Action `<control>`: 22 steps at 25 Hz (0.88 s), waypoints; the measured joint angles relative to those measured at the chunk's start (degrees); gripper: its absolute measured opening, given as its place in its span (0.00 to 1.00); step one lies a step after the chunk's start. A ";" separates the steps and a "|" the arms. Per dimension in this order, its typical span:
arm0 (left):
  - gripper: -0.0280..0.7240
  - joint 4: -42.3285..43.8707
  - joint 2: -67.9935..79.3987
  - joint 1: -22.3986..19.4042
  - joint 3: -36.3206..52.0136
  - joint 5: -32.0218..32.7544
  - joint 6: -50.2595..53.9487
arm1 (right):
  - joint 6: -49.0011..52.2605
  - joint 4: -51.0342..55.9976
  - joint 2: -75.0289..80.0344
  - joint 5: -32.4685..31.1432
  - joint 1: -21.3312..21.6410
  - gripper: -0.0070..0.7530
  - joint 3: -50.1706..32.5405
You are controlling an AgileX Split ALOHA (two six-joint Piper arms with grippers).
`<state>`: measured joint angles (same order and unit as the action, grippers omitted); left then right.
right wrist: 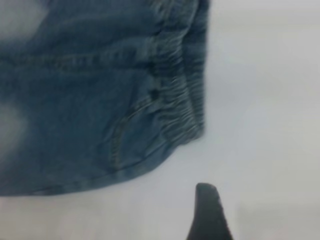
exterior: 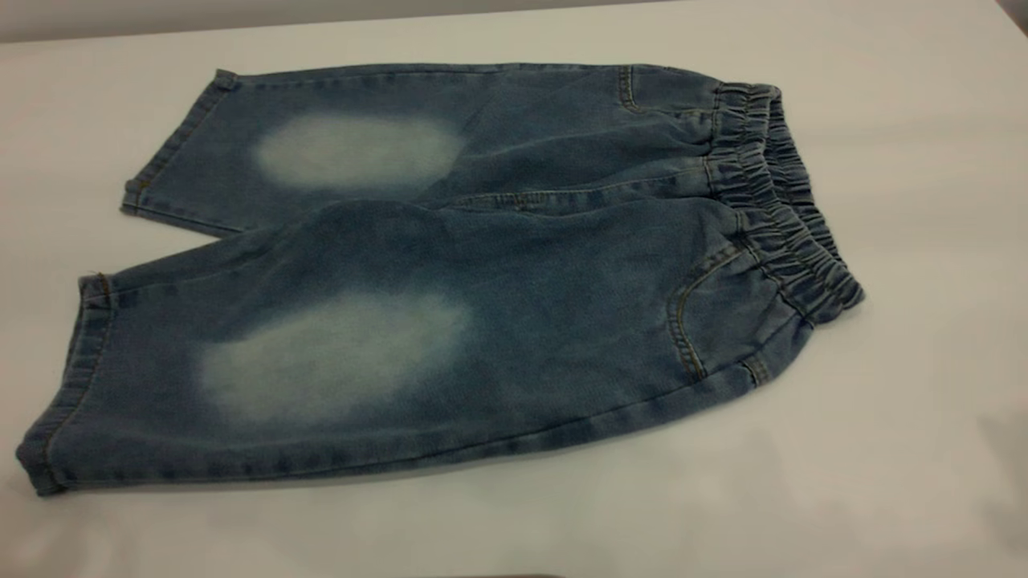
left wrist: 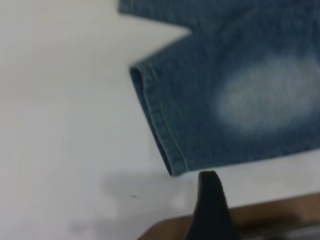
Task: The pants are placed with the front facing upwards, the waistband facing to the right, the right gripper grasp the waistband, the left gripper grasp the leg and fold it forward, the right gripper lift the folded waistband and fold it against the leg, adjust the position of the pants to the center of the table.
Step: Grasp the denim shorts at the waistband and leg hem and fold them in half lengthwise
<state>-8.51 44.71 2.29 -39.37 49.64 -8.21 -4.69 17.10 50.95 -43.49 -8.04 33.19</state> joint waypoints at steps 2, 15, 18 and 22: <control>0.65 -1.81 5.07 0.00 0.00 -0.61 -2.75 | -1.86 3.53 5.13 2.01 0.00 0.60 0.00; 0.65 -5.52 26.55 0.00 0.00 -8.22 -6.42 | -14.64 19.69 37.33 16.61 0.00 0.60 1.57; 0.65 -5.94 28.96 0.00 0.00 -9.18 -6.42 | -17.12 22.63 43.07 17.06 0.00 0.60 4.19; 0.65 -5.95 29.84 0.00 0.00 -10.62 -6.42 | -19.98 25.55 48.39 16.64 0.00 0.60 8.08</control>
<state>-14.46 74.55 2.29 -39.37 39.01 -14.64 -24.66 42.65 99.34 -26.85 -8.04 41.27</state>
